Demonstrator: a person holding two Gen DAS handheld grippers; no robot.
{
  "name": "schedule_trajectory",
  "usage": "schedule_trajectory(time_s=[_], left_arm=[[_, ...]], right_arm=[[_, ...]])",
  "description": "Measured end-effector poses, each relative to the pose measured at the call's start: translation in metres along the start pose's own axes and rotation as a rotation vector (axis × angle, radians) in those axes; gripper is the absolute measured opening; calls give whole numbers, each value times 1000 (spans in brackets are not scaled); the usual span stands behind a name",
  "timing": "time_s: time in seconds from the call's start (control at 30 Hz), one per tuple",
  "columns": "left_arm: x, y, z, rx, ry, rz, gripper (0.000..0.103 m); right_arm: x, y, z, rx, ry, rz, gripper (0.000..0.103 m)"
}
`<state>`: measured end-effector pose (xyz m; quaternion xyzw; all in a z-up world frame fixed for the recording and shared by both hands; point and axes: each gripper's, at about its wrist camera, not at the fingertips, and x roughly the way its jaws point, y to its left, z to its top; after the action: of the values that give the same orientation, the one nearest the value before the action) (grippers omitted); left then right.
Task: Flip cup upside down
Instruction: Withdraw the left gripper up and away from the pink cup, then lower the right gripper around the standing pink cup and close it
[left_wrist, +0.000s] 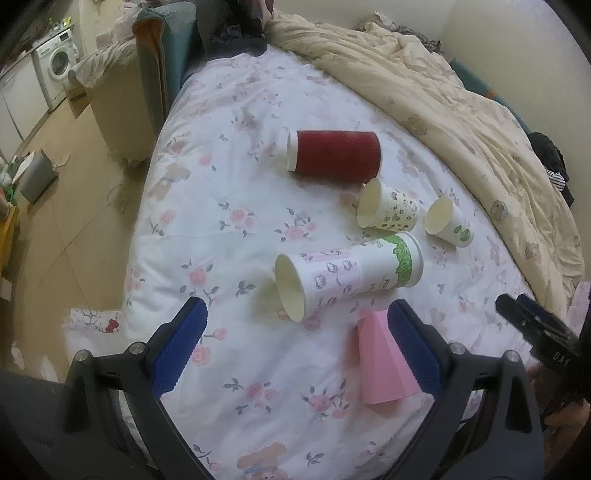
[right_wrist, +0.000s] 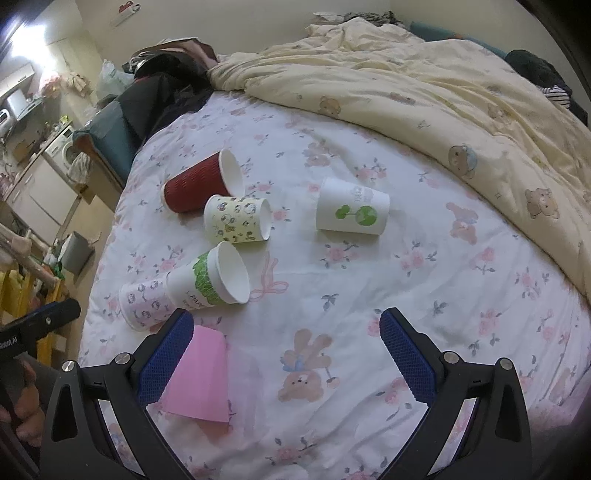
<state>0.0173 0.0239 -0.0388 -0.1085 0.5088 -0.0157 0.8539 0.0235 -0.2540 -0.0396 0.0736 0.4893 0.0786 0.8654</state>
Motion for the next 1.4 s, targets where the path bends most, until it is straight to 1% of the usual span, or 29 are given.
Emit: schedule_trajectory(time_s=[0.1,0.2,0.33,0.37,0.4,0.47,0.53,0.63,0.67,0.7,0.73,0.8,0.97,1.03,1.1,1.23,1.33,1.37,1.4], left_arm=[[-1,-1,1,-1,2,-6,97],[-2,2,2,-24,6,-3,97],[0,9,3,-55,20,2,97],[-1,9,3,-57,18,6,97],[-1,10,3,-55,18,16,97],[2,12,3,-48,19,55,97],[6,17,4,-72,40,69,97],[8,24,3,-101,56,73,97],[8,25,3,-100,59,75,97],[9,25,3,-97,65,81,97],[9,25,3,-95,72,86,97],[11,26,3,-96,85,85,97],[13,25,3,-105,105,67,97],[11,24,4,-106,102,59,97],[10,23,4,-102,101,57,97],[9,23,4,-100,110,47,97],[10,23,4,-110,115,41,97],[10,23,4,-110,115,39,97],[9,22,5,-108,114,40,97]], right_arm=[[3,0,-1,15,36,29,102],[1,1,1,30,67,75,102],[4,8,8,25,131,122,102],[6,10,9,26,151,130,98],[10,12,11,39,189,160,92],[18,15,13,78,268,215,86],[25,22,15,68,325,234,86],[40,32,14,40,401,219,85],[48,34,12,50,450,217,82],[57,35,11,70,495,221,76],[65,36,9,92,537,227,74],[80,44,4,91,591,212,72],[111,62,0,84,665,192,72],[121,66,0,81,679,175,72],[131,70,-1,75,696,153,69],[151,75,-10,69,742,108,69],[159,76,-12,60,753,80,68],[162,76,-12,58,755,75,65],[163,77,-12,60,754,79,59]])
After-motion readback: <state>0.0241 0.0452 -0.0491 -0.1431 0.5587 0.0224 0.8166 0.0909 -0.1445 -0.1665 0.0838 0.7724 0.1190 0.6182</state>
